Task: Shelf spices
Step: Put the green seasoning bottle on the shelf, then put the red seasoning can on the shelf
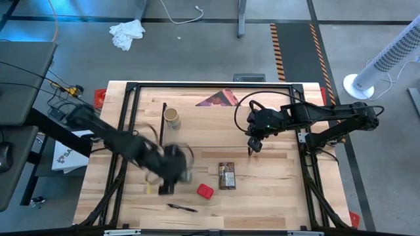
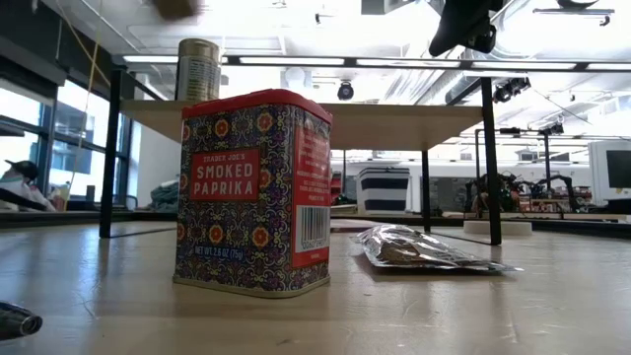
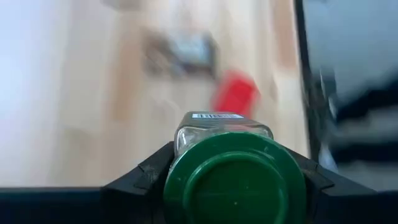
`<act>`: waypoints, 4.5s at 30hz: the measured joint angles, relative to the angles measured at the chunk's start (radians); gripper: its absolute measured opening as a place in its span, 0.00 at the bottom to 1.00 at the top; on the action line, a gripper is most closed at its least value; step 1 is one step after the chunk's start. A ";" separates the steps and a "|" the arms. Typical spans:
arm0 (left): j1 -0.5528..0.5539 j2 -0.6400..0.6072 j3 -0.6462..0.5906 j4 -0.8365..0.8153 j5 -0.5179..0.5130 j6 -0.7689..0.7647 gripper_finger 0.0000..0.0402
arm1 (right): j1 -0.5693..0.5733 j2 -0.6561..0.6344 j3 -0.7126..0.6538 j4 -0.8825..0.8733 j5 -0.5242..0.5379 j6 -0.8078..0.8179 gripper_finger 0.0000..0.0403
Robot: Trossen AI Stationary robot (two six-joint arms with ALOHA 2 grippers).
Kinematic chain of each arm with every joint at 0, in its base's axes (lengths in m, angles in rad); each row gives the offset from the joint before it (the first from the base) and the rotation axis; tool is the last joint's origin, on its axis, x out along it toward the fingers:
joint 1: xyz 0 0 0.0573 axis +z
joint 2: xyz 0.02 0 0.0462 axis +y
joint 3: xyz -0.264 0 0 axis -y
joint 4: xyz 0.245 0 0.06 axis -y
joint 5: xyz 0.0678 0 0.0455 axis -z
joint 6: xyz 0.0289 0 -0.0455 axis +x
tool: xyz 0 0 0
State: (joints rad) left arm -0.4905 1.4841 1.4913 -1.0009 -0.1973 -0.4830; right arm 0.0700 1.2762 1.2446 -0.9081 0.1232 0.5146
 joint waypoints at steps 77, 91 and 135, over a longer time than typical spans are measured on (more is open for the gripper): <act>0.646 0.235 0.324 -0.446 0.141 0.679 0.71 | -0.013 0.000 0.000 0.045 0.055 0.054 0.00; 0.646 0.234 0.496 -0.472 0.082 0.696 0.93 | -0.013 0.000 0.000 0.045 0.055 0.054 0.00; -0.068 0.129 0.231 -0.230 0.035 -0.063 0.93 | 0.203 -0.008 0.152 -0.071 -0.103 -0.281 0.00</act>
State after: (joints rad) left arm -0.5587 1.6127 1.7224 -1.2309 -0.1625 -0.5464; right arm 0.2732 1.2682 1.3962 -0.9788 0.0204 0.2334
